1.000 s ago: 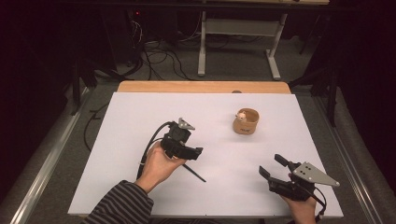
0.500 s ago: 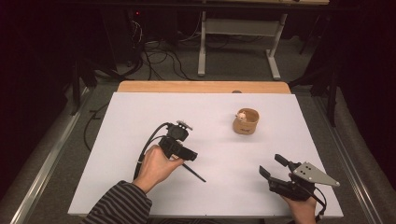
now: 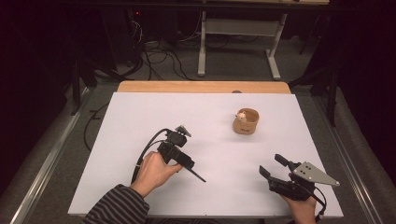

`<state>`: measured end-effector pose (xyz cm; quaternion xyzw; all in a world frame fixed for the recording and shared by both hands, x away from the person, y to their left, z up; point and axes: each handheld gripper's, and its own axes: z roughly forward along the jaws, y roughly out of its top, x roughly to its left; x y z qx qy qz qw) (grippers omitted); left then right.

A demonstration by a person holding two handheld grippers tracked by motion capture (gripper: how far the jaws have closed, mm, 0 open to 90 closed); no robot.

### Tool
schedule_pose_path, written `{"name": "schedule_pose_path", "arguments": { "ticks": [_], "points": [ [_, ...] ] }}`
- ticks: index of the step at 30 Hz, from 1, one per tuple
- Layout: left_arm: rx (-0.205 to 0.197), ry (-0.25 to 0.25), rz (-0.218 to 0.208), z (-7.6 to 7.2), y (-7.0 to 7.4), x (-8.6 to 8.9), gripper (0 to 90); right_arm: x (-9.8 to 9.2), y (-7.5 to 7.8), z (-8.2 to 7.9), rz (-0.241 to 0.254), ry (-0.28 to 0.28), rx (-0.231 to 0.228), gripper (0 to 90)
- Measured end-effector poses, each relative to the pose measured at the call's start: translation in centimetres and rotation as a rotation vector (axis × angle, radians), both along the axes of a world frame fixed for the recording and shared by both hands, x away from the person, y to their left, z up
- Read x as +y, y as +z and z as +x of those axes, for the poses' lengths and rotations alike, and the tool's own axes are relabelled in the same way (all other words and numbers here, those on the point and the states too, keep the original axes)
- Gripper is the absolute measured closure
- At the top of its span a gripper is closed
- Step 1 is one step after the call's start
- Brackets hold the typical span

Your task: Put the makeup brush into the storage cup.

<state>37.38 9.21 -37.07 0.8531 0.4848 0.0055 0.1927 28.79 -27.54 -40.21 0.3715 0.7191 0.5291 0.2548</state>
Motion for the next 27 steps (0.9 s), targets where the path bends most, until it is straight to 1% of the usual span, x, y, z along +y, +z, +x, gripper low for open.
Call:
{"name": "schedule_pose_path", "arguments": {
  "ticks": [1,2,8,10,11,13,15,17,18,22,25,27],
  "points": [
    [0.007,-0.004,0.001,0.0,0.0,0.1,29.5,0.0,0.0,0.0,-0.001,0.000,0.000,28.1],
    [0.008,0.003,-0.001,0.0,-0.1,0.1,29.5,0.0,0.0,0.0,-0.001,0.000,0.000,28.1],
    [0.043,0.003,0.013,0.1,-0.6,0.2,29.1,0.0,0.0,0.0,-0.002,-0.001,0.001,28.1],
    [0.049,0.005,0.018,0.1,-0.7,0.3,28.7,0.0,0.0,0.0,0.000,-0.003,0.005,28.1],
    [0.048,0.015,0.016,0.1,-0.8,0.3,27.2,0.0,0.0,0.1,-0.006,0.000,-0.001,28.1],
    [0.061,0.025,0.015,0.1,-1.0,0.4,27.1,0.0,0.0,0.1,-0.005,-0.002,0.001,28.1],
    [0.061,0.026,0.022,0.2,-1.1,0.4,27.2,0.0,0.0,0.1,-0.004,-0.003,0.003,28.1],
    [0.070,0.037,0.033,0.3,-1.4,0.4,26.5,0.0,0.0,0.1,-0.004,-0.005,0.005,28.1],
    [0.074,0.041,0.032,0.3,-1.4,0.4,26.3,0.0,0.0,0.1,-0.003,-0.005,0.005,28.1],
    [0.085,0.044,0.037,0.4,-1.5,0.3,25.5,0.0,0.0,0.1,-0.005,-0.006,0.003,28.0],
    [0.108,0.055,0.044,0.6,-1.8,0.1,24.8,0.0,0.0,0.1,-0.003,-0.006,0.003,28.0],
    [0.122,0.068,0.034,0.8,-1.9,0.1,24.1,0.0,0.0,0.0,-0.004,-0.006,0.001,28.0]
  ]
}}
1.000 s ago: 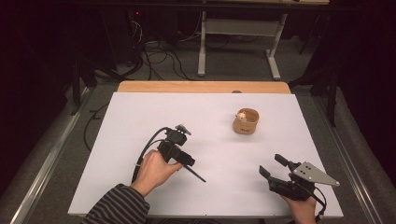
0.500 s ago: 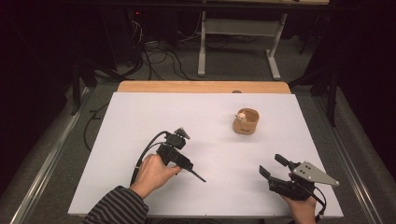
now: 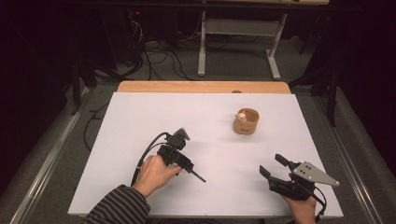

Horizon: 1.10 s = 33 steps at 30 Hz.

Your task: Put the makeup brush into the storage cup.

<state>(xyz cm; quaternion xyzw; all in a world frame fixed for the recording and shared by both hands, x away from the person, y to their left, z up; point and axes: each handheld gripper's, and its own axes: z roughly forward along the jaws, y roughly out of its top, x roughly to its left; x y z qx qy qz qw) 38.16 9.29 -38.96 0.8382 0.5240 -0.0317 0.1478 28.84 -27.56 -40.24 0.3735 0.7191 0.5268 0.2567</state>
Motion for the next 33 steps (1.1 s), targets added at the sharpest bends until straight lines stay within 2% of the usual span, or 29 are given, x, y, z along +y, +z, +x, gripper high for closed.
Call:
{"name": "schedule_pose_path", "arguments": {
  "ticks": [11,14,33],
  "points": [
    [0.054,0.028,-0.012,0.7,-0.4,-0.2,22.6,0.0,0.0,0.0,0.001,-0.001,-0.001,28.1],
    [0.070,0.031,-0.004,0.9,-0.8,-0.3,22.1,0.0,0.0,0.0,-0.002,-0.001,-0.002,28.1],
    [0.091,0.074,0.002,1.6,-1.0,-0.1,23.7,0.0,0.0,0.0,-0.005,-0.003,-0.004,28.3]
  ]
}}
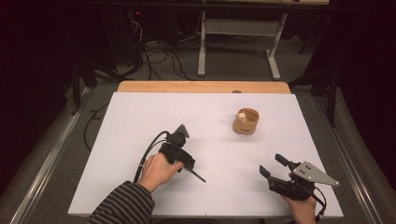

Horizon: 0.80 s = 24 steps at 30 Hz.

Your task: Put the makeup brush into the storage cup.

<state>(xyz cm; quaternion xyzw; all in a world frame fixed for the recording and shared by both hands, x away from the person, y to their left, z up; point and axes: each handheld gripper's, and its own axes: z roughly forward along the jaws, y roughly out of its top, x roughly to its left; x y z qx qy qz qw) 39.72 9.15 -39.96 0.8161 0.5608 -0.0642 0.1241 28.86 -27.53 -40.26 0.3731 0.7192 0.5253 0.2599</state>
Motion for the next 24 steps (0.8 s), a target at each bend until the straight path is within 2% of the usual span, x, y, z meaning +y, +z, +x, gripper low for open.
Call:
{"name": "schedule_pose_path", "arguments": {
  "ticks": [15,24],
  "points": [
    [0.030,0.033,0.013,0.45,0.02,-0.22,24.4,0.06,0.02,-0.09,0.001,0.000,-0.002,28.4],
    [0.004,0.056,0.055,0.05,-0.01,-0.68,26.9,0.13,0.02,-0.12,0.006,0.000,0.003,28.4]
  ]
}}
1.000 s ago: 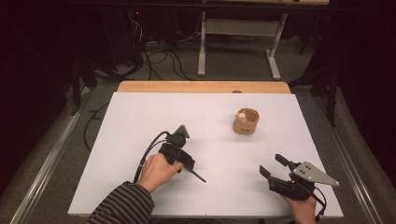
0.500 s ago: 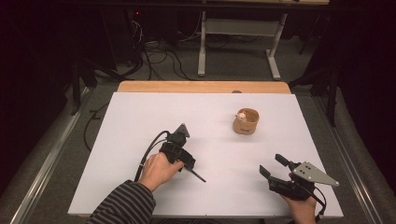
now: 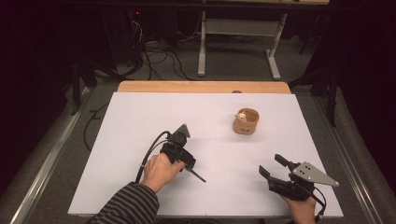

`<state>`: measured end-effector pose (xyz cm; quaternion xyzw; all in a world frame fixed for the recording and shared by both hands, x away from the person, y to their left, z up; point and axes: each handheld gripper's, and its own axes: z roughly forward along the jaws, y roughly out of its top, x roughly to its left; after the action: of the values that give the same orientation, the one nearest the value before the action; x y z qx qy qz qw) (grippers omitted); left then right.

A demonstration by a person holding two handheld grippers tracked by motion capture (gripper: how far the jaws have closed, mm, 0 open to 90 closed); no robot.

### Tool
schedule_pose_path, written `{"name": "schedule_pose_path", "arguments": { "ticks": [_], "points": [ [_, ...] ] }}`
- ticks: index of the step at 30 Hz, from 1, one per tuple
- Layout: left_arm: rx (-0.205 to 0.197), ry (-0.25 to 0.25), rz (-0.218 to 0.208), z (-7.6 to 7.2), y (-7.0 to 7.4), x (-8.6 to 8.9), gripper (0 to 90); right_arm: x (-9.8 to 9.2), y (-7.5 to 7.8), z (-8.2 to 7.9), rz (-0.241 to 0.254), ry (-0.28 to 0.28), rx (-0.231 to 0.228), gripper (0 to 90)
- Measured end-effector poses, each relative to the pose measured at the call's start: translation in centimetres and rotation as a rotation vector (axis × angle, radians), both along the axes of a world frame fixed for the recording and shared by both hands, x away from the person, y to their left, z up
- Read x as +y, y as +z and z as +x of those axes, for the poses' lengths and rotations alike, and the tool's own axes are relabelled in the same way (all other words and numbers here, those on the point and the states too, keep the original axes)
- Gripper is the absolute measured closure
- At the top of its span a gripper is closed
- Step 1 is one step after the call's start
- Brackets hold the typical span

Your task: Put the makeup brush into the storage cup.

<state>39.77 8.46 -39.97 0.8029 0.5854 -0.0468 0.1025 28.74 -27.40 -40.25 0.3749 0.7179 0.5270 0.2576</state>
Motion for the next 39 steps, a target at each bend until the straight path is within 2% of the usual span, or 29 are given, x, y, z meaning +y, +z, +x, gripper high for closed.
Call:
{"name": "schedule_pose_path", "arguments": {
  "ticks": [6,12,15,18,22,29,31,39],
  "points": [
    [0.015,0.045,-0.017,0.2,0.0,0.1,26.3,0.1,0.0,-0.1,0.001,0.002,0.002,28.5],
    [0.018,0.069,-0.007,0.3,0.0,0.0,26.1,0.1,0.0,0.0,0.001,0.004,0.006,28.5],
    [0.014,0.072,0.007,0.3,0.0,-0.3,26.1,0.1,0.0,0.0,0.002,0.005,0.005,28.5],
    [0.004,0.067,0.039,0.2,-0.1,-0.7,26.1,0.1,0.0,0.1,0.000,0.007,0.004,28.6],
    [0.002,0.075,0.046,0.2,-0.1,-0.9,27.1,0.2,0.0,0.1,0.003,0.004,0.007,28.5],
    [-0.022,0.054,0.111,0.0,-0.2,-1.6,28.5,0.2,0.0,0.1,0.001,0.005,0.007,28.7],
    [-0.031,0.044,0.129,-0.2,-0.2,-1.7,31.7,0.2,0.0,0.1,0.000,0.005,0.007,28.8],
    [-0.053,-0.005,0.137,-0.4,-0.1,-1.5,37.5,0.2,-0.1,0.2,-0.008,0.010,0.004,29.0]
  ]
}}
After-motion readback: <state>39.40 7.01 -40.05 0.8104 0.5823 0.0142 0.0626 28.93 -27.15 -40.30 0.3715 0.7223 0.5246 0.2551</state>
